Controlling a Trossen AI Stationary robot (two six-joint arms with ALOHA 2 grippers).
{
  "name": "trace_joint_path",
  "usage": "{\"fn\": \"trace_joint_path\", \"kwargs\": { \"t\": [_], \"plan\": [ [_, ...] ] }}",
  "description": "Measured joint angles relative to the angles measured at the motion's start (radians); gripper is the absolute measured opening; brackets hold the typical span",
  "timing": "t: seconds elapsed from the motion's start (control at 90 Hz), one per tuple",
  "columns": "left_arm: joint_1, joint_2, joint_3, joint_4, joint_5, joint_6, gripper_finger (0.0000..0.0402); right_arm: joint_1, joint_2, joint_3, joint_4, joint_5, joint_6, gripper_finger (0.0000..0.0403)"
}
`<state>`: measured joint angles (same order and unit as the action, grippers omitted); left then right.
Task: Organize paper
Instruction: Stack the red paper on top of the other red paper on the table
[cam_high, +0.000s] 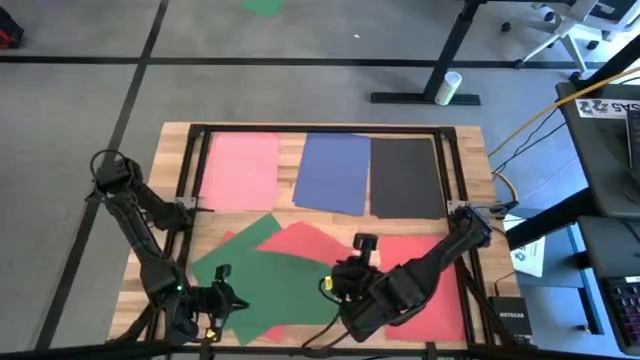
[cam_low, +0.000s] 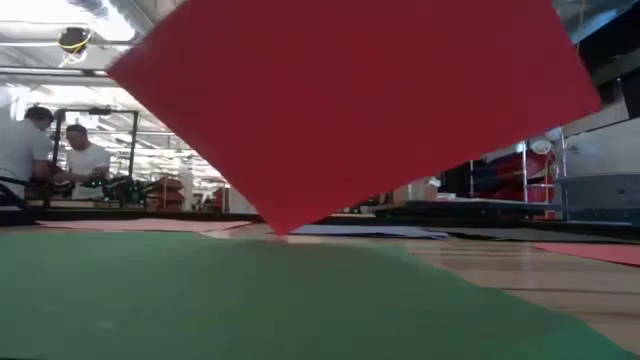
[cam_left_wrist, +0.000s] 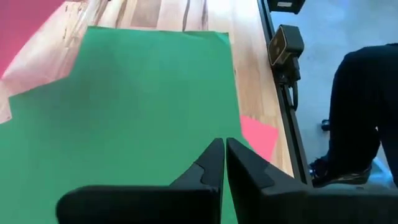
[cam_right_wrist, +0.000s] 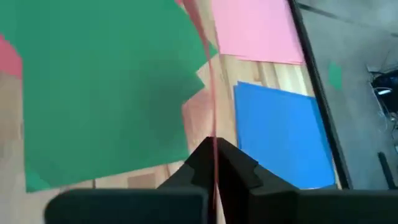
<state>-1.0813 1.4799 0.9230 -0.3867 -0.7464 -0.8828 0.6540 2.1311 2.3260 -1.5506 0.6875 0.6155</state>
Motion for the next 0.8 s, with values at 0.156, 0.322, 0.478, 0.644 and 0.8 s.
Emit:
{"fn": "trace_joint_path", "kwargs": {
  "t": [0.156, 0.322, 0.478, 0.644, 0.8],
  "plan": [
    [0.0, 0.0, 0.0, 0.0, 0.0, 0.0, 0.0, 0.001, 0.001, -0.046, 0.06, -0.083, -0.04, 0.0],
    [-0.007, 0.0, 0.0, 0.001, 0.001, 0.0, 0.0, 0.014, 0.0, -0.128, 0.059, -0.149, 0.0, 0.0],
    [-0.019, 0.0, 0.0, 0.001, 0.002, -0.005, 0.0, 0.021, -0.002, -0.235, 0.131, -0.212, 0.011, 0.0],
    [-0.026, 0.0, 0.0, 0.005, 0.002, -0.019, 0.0, 0.021, -0.015, -0.378, 0.372, -0.306, -0.065, 0.0],
    [-0.026, 0.0, 0.0, 0.005, 0.002, -0.026, 0.0, 0.014, -0.039, -0.517, 0.633, -0.407, -0.132, 0.0]
  ]
}}
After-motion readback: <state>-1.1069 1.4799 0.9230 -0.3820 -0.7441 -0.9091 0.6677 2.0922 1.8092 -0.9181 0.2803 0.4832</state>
